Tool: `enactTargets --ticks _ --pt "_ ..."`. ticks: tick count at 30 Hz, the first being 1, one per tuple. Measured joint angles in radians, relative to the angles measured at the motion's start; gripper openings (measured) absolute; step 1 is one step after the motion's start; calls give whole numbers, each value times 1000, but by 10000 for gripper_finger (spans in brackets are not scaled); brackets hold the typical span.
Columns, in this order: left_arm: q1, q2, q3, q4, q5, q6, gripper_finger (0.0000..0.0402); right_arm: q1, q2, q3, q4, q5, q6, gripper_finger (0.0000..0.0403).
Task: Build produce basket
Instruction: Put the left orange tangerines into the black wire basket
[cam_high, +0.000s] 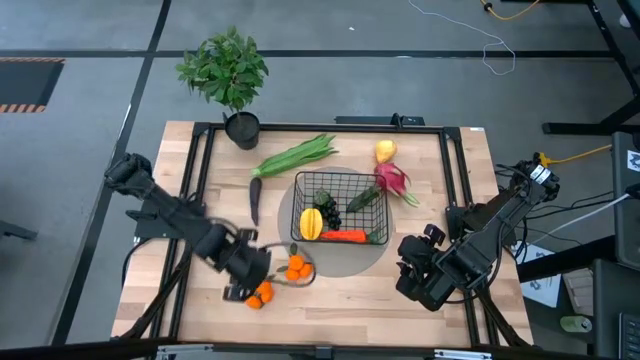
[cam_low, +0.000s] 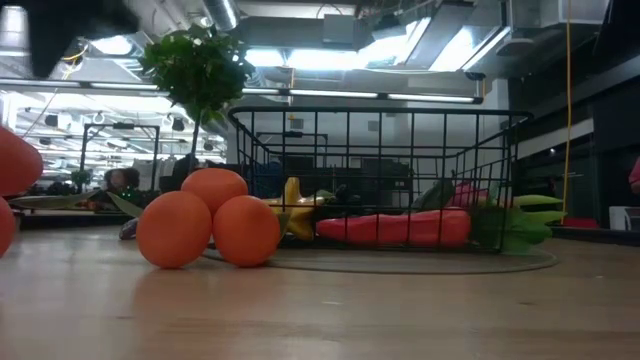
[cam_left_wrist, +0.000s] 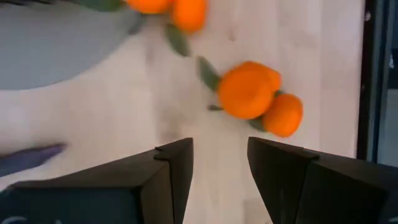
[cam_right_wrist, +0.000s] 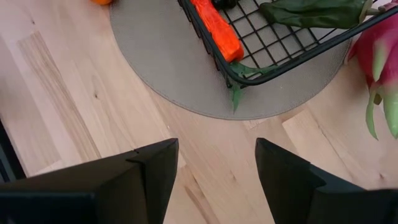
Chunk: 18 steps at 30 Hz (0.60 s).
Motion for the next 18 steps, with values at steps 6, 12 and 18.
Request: enactTargets --ticks 6,12,18 --pt "-53 0 -189 415 -56 -101 140 0 0 0 2 0 1 204" --pt "-53 0 -252 461 8 -186 140 0 0 0 2 0 2 204" --pt "-14 0 -265 402 -97 -193 140 0 0 0 2 0 2 204"
